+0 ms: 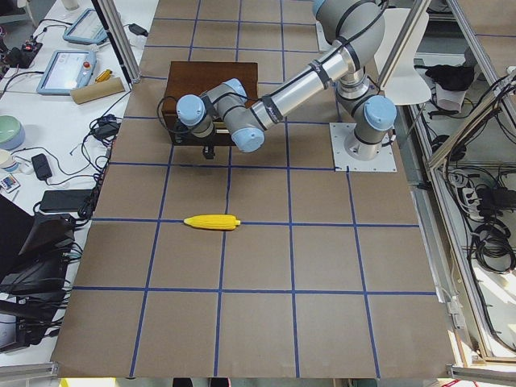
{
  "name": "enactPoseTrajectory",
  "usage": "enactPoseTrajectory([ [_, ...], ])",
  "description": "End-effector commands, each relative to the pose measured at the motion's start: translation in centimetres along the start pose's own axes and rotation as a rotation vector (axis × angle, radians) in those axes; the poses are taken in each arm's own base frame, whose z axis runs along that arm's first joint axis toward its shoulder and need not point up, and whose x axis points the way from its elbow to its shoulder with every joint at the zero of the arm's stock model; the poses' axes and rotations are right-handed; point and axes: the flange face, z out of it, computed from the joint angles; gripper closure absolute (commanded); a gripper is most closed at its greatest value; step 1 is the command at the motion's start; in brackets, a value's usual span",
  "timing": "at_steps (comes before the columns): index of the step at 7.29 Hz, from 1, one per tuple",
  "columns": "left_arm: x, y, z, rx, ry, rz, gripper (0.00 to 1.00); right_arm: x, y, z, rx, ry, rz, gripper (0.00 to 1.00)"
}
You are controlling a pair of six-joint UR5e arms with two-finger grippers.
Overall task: Open drawer and put corn inside
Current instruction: 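Pull the drawer outward from the cabinet with the left gripper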
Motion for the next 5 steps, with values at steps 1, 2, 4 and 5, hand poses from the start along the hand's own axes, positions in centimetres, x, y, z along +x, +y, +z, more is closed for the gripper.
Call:
enactPoseTrajectory([
  [1, -1.3, 0.3, -0.6, 0.009, 0.001, -0.019, 0.00, 0.0, 0.0, 0.1, -0.001, 0.000, 0.000, 0.00],
  [2, -2.0, 0.5, -1.0, 0.015, -0.001, -0.030, 0.00, 0.0, 0.0, 0.1, -0.001, 0.000, 0.000, 0.00],
  [4, -4.5, 1.2, -1.9, 0.030, 0.001, -0.012, 0.00, 0.0, 0.0, 0.0, 0.000, 0.000, 0.000, 0.00],
  [5, -5.6, 1.5, -2.2, 0.037, 0.002, -0.003, 0.00, 0.0, 0.0, 0.1, -0.001, 0.000, 0.000, 0.00],
])
